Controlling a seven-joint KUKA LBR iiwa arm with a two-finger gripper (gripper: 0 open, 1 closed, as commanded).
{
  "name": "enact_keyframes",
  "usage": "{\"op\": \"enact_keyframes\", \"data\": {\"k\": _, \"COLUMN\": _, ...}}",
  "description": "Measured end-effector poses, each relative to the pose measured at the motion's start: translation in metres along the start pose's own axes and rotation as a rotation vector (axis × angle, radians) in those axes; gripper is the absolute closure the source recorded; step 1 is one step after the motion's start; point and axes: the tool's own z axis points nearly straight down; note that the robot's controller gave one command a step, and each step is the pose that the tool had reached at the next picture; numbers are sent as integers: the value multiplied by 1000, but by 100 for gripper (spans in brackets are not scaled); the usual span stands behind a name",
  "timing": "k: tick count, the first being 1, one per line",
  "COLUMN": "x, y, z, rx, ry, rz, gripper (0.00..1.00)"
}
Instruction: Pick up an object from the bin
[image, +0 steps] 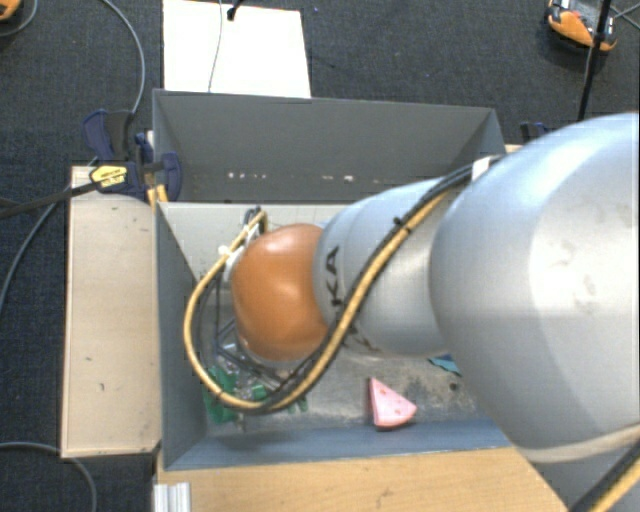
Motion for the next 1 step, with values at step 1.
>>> {"op": "enact_keyframes", "data": {"k": 1, "x": -2, "y": 0, "z": -10, "rx": -1, "ry": -7, "rz": 1, "gripper": 100}}
